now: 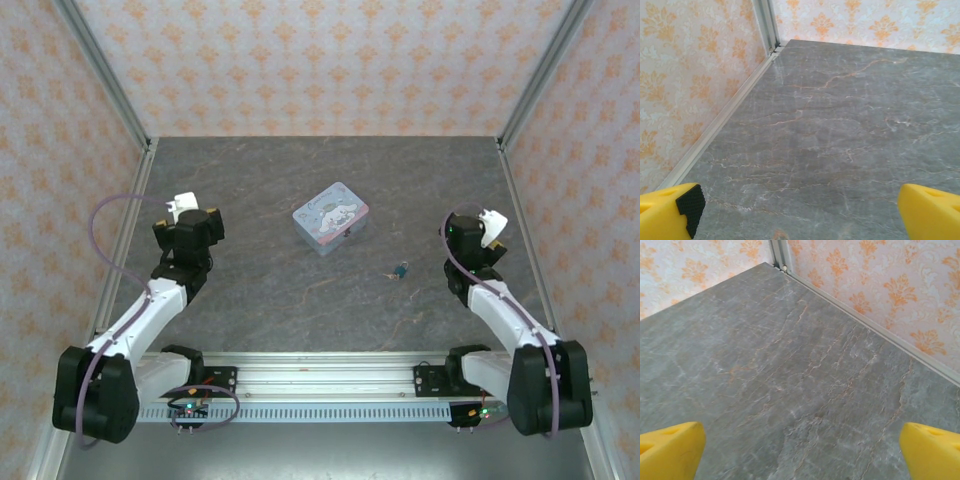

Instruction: Unlock a padlock with a key

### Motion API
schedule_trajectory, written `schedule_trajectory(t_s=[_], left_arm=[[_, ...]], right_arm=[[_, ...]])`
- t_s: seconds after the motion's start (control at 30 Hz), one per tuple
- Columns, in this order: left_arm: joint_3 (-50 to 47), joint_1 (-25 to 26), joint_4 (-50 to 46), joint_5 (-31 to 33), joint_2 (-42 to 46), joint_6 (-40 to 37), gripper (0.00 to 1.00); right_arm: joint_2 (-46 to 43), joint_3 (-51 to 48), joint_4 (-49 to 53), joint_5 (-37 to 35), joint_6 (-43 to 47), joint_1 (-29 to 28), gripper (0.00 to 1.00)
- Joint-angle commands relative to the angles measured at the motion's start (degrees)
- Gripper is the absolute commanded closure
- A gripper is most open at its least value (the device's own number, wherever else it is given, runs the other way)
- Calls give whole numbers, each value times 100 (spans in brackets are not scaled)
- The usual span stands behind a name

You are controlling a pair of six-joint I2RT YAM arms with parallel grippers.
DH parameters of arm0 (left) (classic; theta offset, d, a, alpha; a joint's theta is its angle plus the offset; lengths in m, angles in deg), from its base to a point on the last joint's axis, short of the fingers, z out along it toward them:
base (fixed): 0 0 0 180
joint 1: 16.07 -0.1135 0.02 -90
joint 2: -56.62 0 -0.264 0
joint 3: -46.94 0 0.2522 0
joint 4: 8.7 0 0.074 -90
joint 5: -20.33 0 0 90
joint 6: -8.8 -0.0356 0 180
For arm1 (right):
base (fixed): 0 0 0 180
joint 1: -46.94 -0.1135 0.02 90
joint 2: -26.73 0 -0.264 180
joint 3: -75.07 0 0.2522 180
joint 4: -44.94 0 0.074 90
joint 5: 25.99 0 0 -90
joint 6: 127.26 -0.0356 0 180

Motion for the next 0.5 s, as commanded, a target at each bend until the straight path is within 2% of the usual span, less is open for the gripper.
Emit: schedule_trajectory(t_s=[0.0,0.13,0.2,0.3,0.33,0.37,0.47], left_arm=[[-156,-187,864,-321,-252,-261,0],[-509,-217,1717,-573,-596,-161,0],[-599,-216,2085,-721,-978,-248,0],[-755,-235,2857,-870,-1591,-472,1],[-664,-248,2781,-1084,-1659,-547,1],[-727,-258,3074,-1240,-1823,-620,1],[-872,-271,3637,-1596,-2213,-782,2]], right_arm=[[409,-101,-1202,-296,575,42,1],[961,-417,-2126,-346,780,64,1],[1257,-658,-2952,-234,948,95,1],[1635,-994,-4068,649,1282,263,1],[1892,-1197,-4810,785,1328,314,0],[2014,-1323,-4995,1118,1372,373,1],[2484,-1454,-5761,1184,1433,376,1]])
